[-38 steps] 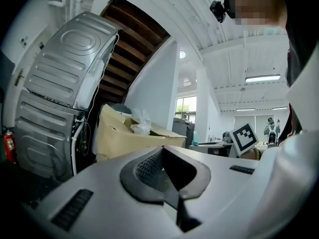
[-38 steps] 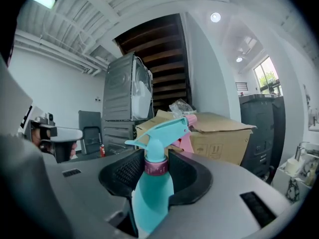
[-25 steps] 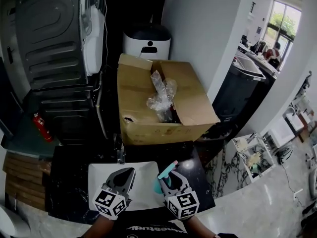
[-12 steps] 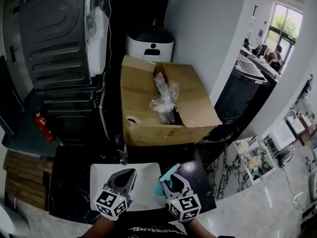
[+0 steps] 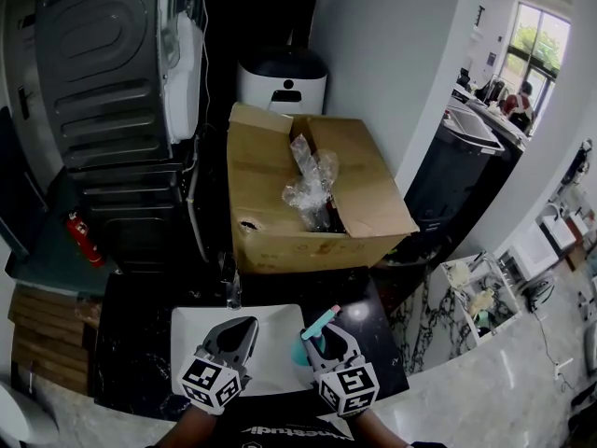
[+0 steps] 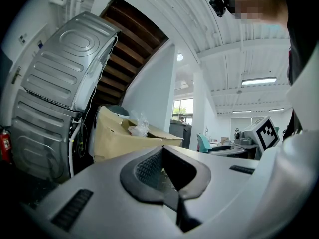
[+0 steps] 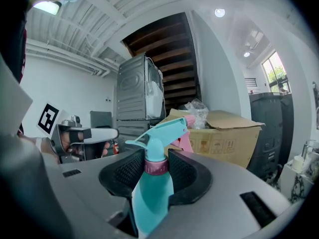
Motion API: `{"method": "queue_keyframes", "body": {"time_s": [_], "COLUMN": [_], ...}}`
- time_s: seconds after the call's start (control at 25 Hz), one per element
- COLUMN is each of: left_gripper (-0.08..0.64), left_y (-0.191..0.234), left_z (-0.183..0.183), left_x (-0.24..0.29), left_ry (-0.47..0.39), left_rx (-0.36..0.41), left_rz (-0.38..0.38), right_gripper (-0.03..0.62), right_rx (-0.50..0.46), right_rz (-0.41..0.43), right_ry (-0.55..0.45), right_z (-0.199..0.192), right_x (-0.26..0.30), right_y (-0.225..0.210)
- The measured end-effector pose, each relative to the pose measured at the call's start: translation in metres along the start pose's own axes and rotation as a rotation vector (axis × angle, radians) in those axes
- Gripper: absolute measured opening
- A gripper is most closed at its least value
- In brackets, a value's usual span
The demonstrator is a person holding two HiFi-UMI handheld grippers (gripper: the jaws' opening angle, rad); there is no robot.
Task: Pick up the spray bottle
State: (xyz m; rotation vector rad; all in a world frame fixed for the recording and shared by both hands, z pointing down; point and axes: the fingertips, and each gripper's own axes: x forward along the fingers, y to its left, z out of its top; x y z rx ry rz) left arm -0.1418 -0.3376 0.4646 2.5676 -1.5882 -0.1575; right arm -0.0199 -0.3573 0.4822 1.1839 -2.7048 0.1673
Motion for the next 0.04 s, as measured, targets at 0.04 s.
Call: {"method": "queue_keyframes", "body": {"time_s": [0.04], "left_gripper": [0.015], "left_y": [0.0], "left_z": [0.0002], "left_x": [0.0003], "left_ry": [0.0], "left_rx": [0.0], "left_rz": [0.0], "right_gripper": [0.178], "right_rx": [0.0], "right_rz": [0.001], "right_ry": [0.003], "right_z": [-0.0013], "right_x": [0.0002], "right_y": [-0.0002]}}
